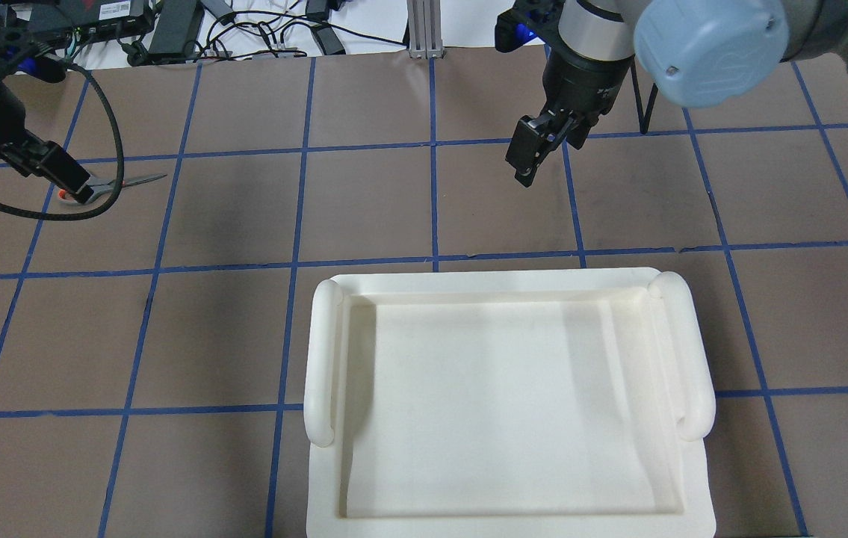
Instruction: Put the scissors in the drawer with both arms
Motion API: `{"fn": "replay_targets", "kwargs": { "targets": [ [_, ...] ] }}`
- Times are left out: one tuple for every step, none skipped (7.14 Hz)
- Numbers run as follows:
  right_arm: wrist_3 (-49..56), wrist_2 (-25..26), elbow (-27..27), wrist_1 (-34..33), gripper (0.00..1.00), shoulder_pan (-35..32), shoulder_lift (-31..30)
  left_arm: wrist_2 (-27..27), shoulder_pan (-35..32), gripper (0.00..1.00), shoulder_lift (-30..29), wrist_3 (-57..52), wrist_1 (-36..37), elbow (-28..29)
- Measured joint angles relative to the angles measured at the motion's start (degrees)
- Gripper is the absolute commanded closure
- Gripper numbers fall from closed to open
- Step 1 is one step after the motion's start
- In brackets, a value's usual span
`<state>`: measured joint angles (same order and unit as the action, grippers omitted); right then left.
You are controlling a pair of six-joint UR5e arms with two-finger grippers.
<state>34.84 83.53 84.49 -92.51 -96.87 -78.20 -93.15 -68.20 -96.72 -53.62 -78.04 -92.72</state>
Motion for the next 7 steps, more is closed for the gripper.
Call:
{"fn": "replay_targets", "kwargs": {
  "targets": [
    [0.96,0.01,0.89,-0.16,0.00,-0.18,0.11,-0.12,0.83,0.00,-2.24,-8.11,3.21,-0.01],
    [1.16,0.04,1.21,-0.48,0.00,-0.30,0.31,-0.10,1.71,0.00,-5.01,-14.18,6.07,-0.01],
    [1.21,-0.02,1.15,-0.79,0.00,-0.46,0.49,-0.01,2.67,0.00,-8.26,-19.92,9.34,0.05],
    [2.47,-0.07,1.23,-1.30,0.00,-0.67,0.75,0.04,3.42,0.00,-11.41,-25.97,12.68,0.29],
    [5.51,-0.12,1.39,-1.97,0.00,-0.81,1.13,0.15,4.19,0.00,-14.31,-31.17,15.65,0.71],
    [8.77,-0.56,1.46,-2.34,0.00,-0.92,1.36,0.73,5.16,0.00,-16.94,-35.31,18.70,1.04],
    [11.37,-1.71,1.49,-2.45,0.00,-1.03,1.53,1.55,5.91,0.00,-19.41,-39.20,21.75,1.54]
  ]
}}
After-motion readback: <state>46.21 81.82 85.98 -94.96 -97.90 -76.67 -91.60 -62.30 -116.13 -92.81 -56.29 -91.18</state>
